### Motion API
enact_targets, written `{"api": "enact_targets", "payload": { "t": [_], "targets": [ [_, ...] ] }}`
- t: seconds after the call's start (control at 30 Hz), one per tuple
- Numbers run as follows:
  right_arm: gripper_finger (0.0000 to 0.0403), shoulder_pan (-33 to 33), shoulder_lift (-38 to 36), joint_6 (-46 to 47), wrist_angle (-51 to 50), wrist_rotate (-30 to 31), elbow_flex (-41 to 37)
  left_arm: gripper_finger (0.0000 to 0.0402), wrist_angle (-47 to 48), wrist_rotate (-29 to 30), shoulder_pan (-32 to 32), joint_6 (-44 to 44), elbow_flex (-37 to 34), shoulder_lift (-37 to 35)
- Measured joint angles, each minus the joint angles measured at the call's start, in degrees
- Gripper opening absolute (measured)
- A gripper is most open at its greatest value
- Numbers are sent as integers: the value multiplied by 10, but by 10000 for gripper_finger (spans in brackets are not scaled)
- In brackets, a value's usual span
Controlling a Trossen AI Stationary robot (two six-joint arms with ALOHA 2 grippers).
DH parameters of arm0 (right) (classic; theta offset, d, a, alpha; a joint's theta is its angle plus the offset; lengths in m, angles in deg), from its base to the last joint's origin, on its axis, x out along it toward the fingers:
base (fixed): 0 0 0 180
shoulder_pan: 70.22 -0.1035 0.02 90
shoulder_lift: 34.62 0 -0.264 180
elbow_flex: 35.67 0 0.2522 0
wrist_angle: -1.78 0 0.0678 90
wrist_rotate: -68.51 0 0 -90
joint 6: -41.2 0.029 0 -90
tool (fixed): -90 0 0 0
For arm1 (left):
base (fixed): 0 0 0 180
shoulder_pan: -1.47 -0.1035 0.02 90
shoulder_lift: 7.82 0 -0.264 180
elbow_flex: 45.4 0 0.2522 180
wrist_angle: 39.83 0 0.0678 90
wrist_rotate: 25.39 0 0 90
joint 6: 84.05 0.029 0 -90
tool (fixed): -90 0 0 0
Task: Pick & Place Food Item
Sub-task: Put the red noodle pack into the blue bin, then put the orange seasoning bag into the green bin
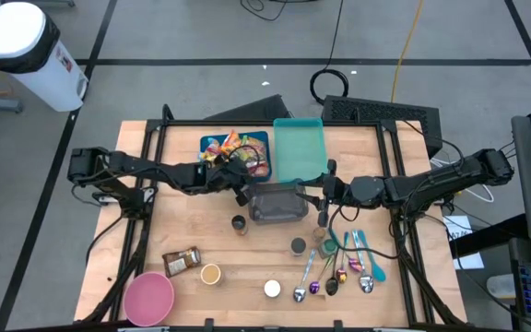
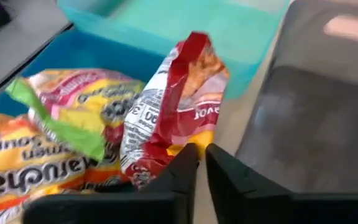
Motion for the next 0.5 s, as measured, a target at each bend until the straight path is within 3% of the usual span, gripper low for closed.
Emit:
{"api": "enact_targets", "payload": {
  "t": [0.27,0.37,0.5],
  "targets": [
    [130,0,0,0,-1,0,0,185,19,-13,-5,11,0,-82],
    [130,0,0,0,-4,0,0,234,64,-33,-2,44,1,-138],
    [130,0,0,0,-3,0,0,277,151,-54,13,26,1,-221]
  ]
}}
